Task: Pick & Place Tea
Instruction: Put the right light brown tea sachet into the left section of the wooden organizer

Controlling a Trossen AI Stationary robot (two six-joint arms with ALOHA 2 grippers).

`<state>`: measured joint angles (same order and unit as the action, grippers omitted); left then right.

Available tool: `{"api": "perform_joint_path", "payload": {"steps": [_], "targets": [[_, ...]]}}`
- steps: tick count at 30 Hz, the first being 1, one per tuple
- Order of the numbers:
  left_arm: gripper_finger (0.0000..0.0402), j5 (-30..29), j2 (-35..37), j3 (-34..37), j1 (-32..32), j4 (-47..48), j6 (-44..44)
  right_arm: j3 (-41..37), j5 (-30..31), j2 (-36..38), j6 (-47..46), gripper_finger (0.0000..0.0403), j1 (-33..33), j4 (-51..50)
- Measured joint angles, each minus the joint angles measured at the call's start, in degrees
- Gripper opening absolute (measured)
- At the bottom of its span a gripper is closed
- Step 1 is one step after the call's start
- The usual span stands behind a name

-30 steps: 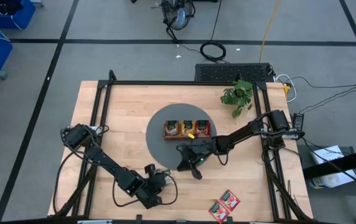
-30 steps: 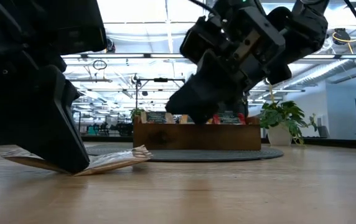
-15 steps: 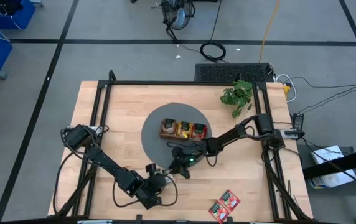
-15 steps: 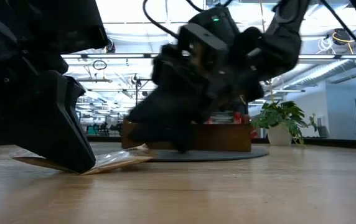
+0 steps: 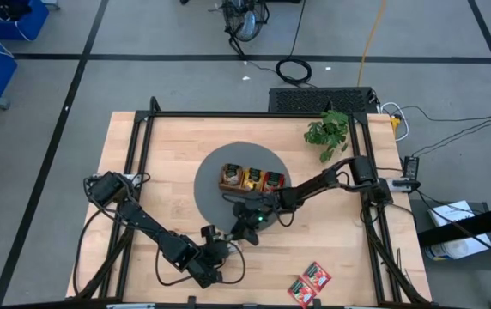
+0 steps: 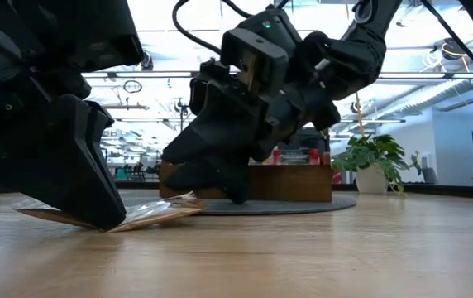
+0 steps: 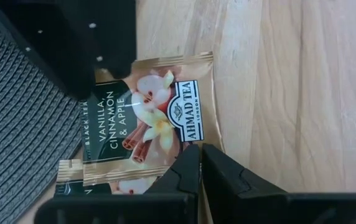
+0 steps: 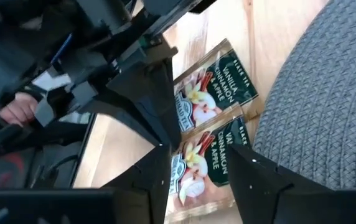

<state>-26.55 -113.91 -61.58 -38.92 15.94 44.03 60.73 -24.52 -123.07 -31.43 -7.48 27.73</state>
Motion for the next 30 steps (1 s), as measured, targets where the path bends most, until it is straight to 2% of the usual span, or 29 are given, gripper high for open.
{"api": "perform_joint_path", "payload": {"steps": [4,9,13,20,30], "targets": [[0.0026,0.00,-0.01,0.00,-0.02,0.00,-0.02,-0.09,-0.42,2.00,3.34,0.0138,1.04,-1.99],[0.0026,-0.07,-0.02,0.02,-0.04,0.00,-0.42,-0.31,6.89,6.87,8.50,0.0137,1.00,-9.30],[0.0026,-0.30,-0.02,0.02,-0.07,-0.08,-0.99,-0.27,11.13,7.50,9.18,0.0137,-0.45,-9.95],[0.0026,-0.90,-0.02,0.11,0.05,-1.37,-2.66,-0.18,9.27,5.13,4.42,0.0137,-1.23,-4.22],[0.0026,-1.16,-0.07,0.09,0.57,-2.40,-4.52,-0.11,8.09,4.74,4.03,0.0137,-2.34,-2.43]]}}
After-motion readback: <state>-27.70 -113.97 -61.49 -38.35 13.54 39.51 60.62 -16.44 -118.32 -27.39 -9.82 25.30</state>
